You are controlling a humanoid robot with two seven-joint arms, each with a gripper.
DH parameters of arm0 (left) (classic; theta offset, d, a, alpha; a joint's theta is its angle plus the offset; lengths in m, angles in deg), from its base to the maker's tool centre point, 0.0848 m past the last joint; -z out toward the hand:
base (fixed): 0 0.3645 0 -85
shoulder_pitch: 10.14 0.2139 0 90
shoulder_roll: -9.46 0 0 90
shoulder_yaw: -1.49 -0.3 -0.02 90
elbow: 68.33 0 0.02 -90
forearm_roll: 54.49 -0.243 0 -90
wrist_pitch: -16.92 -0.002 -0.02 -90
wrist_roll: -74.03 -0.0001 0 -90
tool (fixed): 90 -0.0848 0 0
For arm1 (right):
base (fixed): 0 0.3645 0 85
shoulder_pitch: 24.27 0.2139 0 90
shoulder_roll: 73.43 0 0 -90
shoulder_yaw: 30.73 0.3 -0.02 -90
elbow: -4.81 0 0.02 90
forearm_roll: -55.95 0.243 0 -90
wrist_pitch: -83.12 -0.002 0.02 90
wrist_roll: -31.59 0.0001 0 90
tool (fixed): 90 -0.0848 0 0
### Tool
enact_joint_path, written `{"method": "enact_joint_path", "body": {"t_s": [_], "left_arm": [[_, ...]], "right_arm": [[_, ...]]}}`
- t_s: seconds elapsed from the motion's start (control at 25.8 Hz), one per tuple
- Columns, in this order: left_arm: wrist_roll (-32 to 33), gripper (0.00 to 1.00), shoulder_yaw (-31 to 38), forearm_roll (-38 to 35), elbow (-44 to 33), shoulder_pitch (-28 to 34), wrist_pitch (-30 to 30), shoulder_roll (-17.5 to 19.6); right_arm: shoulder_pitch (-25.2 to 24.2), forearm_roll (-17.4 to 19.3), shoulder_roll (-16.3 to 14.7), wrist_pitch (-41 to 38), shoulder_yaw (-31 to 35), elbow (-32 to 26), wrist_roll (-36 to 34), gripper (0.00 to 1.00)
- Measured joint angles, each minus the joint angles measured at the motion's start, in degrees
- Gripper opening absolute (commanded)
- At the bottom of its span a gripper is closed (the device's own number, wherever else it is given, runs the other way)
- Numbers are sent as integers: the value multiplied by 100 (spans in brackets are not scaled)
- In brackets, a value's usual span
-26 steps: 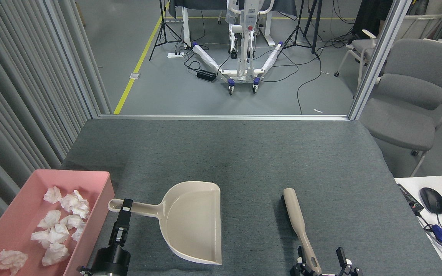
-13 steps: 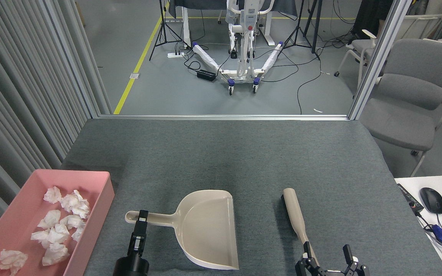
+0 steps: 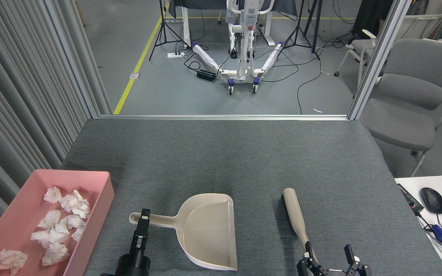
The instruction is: Sweep and dump garbage into bin
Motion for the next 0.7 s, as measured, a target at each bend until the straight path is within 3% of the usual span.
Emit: {"method": "enact_joint_path", "body": {"t_s": [0.31, 0.43, 0.7], "left_arm": [[-59, 100, -39, -201, -89, 269, -62, 116], [-204, 100, -50, -1044, -441, 509, -438, 147], [-313, 100, -121, -3524, -2096, 1242, -2055, 184]], "right_arm": [[0, -1, 0, -12, 7, -27, 9, 98], [0, -1, -7, -12, 9, -30, 10, 98], [-1, 7, -53, -12, 55, -91, 28, 98]]}}
